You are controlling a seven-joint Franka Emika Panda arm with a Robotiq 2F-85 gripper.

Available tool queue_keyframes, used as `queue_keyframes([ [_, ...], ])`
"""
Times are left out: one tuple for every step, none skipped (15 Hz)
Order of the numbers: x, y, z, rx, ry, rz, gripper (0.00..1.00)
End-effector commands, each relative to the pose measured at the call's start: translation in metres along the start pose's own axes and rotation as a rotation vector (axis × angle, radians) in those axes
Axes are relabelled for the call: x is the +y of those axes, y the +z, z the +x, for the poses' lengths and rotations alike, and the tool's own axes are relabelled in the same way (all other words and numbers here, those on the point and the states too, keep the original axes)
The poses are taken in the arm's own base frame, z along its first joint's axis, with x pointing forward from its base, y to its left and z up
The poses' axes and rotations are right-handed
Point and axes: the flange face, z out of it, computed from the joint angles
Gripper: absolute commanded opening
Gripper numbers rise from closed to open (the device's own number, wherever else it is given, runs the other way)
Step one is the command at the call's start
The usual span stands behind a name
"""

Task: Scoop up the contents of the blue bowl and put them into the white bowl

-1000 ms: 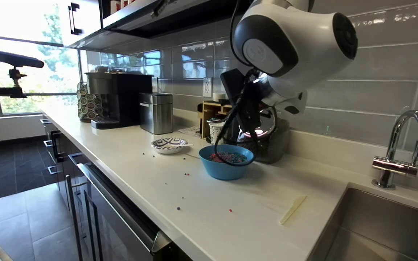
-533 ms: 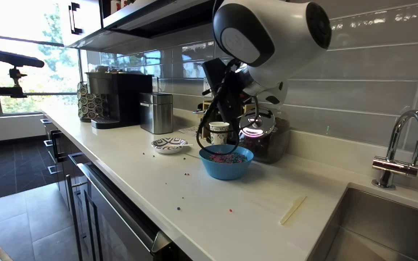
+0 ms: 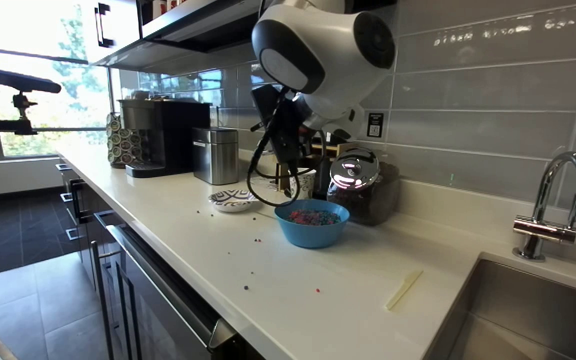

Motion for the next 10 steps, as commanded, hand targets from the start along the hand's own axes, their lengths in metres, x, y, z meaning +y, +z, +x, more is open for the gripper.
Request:
queue_keyframes([
  [-0.016,0.019,-0.018,0.063,0.011,-0.003,0.0],
  [-0.019,0.025,-0.022,0.076,0.011,-0.006,0.0],
  [-0.022,0.031,-0.025,0.095,0.01,-0.011,0.0],
  [-0.014,0.025,-0.011,0.048,0.006,-0.012,0.0],
  [-0.016,0.029,-0.012,0.047,0.003,-0.013,0.01],
  [-0.016,0.03,-0.012,0.046,0.002,-0.013,0.01],
  [-0.016,0.029,-0.012,0.048,0.003,-0.014,0.01],
  [-0.015,0.027,-0.011,0.05,0.005,-0.015,0.01],
  [-0.014,0.026,-0.011,0.053,0.006,-0.016,0.01],
  [-0.014,0.026,-0.011,0.053,0.006,-0.016,0.01],
])
